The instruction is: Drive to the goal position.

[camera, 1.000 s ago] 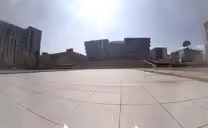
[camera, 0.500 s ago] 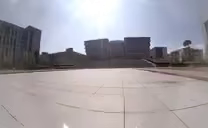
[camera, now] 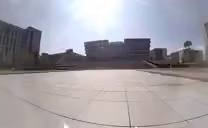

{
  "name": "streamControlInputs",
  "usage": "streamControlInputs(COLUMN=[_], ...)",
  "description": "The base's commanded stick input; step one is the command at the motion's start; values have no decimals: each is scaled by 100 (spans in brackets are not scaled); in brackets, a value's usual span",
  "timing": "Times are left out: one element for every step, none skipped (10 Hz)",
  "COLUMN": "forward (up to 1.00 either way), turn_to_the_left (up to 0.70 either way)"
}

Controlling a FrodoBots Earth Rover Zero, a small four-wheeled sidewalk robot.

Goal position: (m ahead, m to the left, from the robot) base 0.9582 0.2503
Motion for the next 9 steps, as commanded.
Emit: streamControlInputs(forward=[64, 64, 65, 65, 65, 65, 65, 65, 65], turn_to_the_left=[2, 2, 2, 2, 2, 2, 2, 2, 2])
